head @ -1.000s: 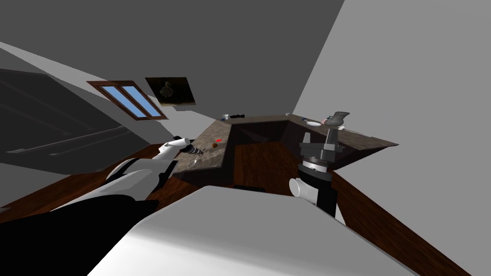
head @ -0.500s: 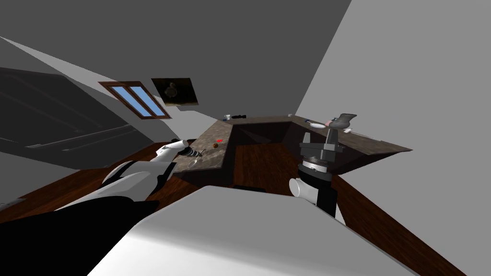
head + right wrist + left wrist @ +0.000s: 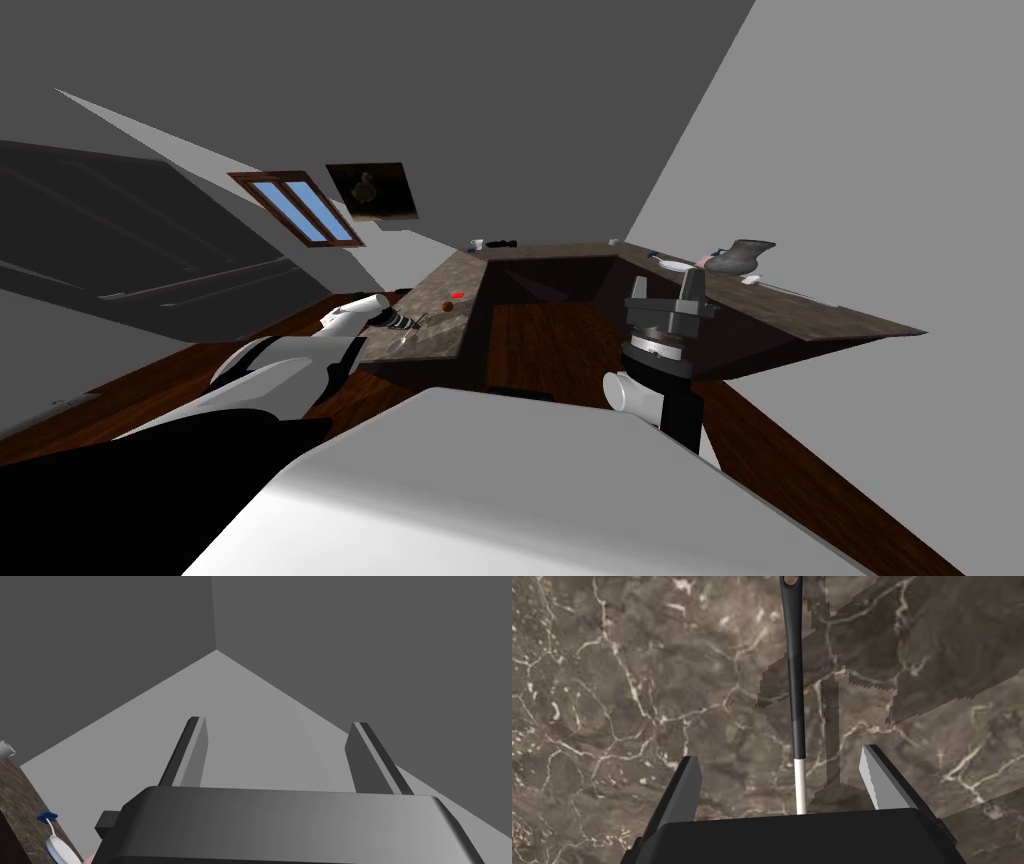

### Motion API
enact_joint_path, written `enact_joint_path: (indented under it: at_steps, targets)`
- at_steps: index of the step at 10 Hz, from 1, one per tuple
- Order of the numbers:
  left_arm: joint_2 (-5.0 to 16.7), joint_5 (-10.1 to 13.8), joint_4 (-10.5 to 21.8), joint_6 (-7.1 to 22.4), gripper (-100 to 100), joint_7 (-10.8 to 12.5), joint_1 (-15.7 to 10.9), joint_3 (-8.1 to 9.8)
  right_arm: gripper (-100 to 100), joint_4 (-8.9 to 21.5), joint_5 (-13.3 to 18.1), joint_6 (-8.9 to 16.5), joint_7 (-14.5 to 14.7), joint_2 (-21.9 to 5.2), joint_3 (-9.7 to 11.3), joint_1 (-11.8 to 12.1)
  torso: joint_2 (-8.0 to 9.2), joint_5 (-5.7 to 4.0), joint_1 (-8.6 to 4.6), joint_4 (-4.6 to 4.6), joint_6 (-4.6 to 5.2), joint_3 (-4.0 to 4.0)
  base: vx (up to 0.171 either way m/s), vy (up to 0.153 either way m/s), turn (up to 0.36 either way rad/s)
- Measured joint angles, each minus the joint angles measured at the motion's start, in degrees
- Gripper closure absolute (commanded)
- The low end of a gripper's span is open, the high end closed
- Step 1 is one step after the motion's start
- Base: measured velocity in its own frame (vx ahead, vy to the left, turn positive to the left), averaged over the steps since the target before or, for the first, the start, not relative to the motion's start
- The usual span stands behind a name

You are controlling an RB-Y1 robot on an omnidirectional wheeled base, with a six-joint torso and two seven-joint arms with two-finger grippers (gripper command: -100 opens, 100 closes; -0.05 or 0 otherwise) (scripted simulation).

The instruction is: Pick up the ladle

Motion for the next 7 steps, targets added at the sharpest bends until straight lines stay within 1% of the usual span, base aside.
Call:
enact_joint_path:
  at_steps: [1, 2, 4, 5, 6, 7]
  targets:
    - [0.0, 0.1, 1.5, -0.4, -100, -1.7, -0.4, 0.69, 0, 0.0, 0.0, 0.0, 0.0, 0.0, 0.0, 0.0, -0.01, 0.00, -0.02, 0.00, -0.02, 0.00, 0.074, -0.040, 0.068]
    - [0.0, 0.1, 2.0, -0.7, -100, -2.9, -0.4, 1.09, 0, 0.0, 0.0, 0.0, 0.0, 0.0, 0.0, 0.0, 0.01, 0.00, 0.02, 0.00, 0.00, 0.01, 0.098, -0.033, 0.109]
    - [0.1, 0.2, 2.0, -0.7, -100, -5.0, 0.4, 2.36, 0, 0.0, 0.0, 0.0, 0.0, 0.0, 0.0, 0.0, 0.01, 0.01, 0.03, 0.00, 0.01, 0.00, 0.079, -0.046, 0.082]
    - [0.2, 0.3, 3.6, -1.1, -100, -6.6, -0.1, 3.05, 0, 0.0, 0.0, 0.0, 0.0, 0.0, 0.0, 0.0, -0.02, 0.00, 0.01, 0.00, -0.02, -0.01, 0.075, -0.044, 0.072]
    - [0.2, 0.3, 3.7, -1.3, -100, -7.8, 0.2, 3.49, 0, 0.0, 0.0, 0.0, 0.0, 0.0, 0.0, 0.0, 0.01, 0.01, 0.02, 0.00, 0.01, 0.00, 0.076, -0.043, 0.122]
    - [0.1, 0.4, 3.5, -1.3, -100, -8.7, 0.8, 4.29, 0, 0.0, 0.0, 0.0, 0.0, 0.0, 0.0, 0.0, 0.01, 0.01, 0.03, 0.01, -0.03, 0.01, 0.067, -0.049, 0.058]
